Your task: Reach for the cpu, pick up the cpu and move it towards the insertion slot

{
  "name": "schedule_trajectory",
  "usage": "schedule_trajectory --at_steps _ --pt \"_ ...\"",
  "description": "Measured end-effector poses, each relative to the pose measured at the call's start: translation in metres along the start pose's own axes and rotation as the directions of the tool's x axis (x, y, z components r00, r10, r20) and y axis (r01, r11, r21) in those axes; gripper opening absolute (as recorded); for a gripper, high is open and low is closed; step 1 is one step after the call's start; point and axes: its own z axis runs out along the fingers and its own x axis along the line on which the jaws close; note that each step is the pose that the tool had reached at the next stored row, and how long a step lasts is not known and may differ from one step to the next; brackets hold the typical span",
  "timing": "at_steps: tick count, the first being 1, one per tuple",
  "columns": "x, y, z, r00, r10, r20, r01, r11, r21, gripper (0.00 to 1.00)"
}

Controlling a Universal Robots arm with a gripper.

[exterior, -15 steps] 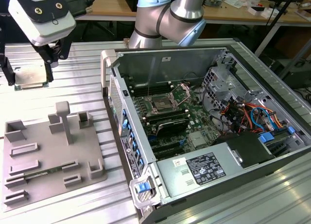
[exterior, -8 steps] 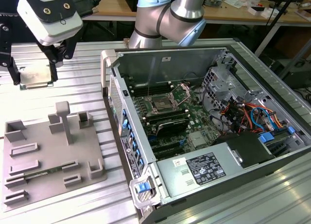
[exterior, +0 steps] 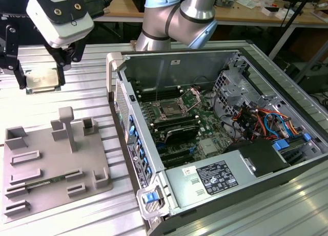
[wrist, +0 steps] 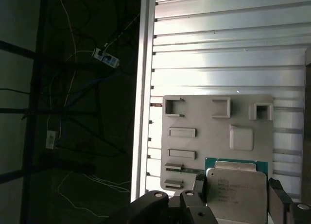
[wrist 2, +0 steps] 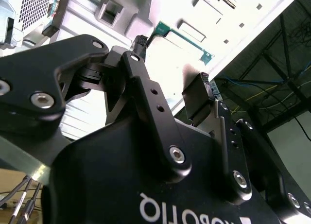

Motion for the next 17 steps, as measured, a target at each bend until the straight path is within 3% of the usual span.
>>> schedule_trajectory --at_steps 14,15,17 --pt "-0.0101 -0.0006 -0.0003 1.0000 0.000 0.0000 0.000 1.0000 0.0000 0.55" --pt "-0.0172 -0.0010 -0.0005 1.0000 0.000 0.0000 0.000 1.0000 0.0000 0.55" --pt "-0.0400 -0.0023 -0.0012 1.0000 0.000 0.0001 0.000 1.0000 -0.0001 0.55"
